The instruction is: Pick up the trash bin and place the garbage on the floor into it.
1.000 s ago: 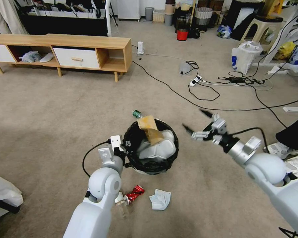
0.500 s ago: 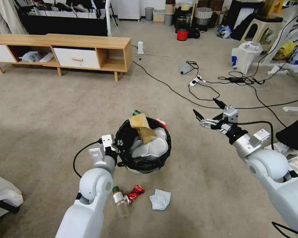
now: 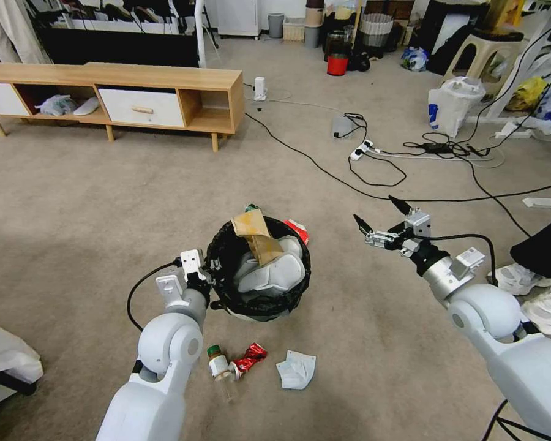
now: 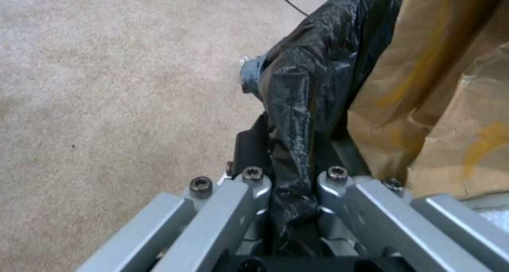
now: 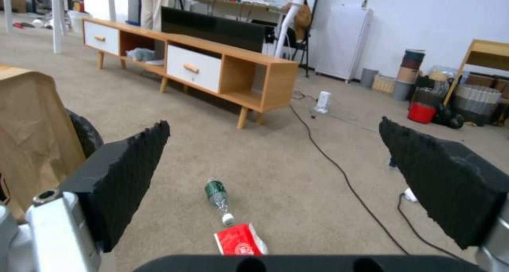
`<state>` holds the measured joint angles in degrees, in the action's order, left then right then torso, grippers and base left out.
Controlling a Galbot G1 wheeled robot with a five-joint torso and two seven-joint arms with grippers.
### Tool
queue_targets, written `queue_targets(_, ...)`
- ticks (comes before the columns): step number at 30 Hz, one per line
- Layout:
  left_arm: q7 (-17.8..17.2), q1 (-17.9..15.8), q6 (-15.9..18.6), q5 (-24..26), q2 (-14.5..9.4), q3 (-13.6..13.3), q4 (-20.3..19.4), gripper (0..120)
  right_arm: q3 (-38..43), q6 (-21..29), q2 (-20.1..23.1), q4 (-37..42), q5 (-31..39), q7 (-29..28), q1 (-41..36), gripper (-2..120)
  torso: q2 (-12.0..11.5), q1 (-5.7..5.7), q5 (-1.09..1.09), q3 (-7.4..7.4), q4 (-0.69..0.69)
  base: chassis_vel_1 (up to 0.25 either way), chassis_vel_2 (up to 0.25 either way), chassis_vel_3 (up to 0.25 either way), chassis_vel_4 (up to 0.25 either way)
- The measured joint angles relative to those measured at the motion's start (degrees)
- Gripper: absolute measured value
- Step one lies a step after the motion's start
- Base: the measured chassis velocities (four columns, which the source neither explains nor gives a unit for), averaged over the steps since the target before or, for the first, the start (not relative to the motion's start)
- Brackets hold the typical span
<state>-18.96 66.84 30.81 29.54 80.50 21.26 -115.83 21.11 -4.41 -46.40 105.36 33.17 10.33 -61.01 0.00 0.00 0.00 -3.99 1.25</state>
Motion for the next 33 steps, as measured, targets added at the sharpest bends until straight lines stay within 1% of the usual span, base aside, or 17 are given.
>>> queue_targets(33,-0.1,-0.3,0.1,0.3,0.4,0.1,0.0,4,-0.7,-0.9,-0.2,-0.5,-0.5,0.4,-0.2,100,0.0,0.00,0.01,0.00,0.00,0.000,0.000,0.000,0.000)
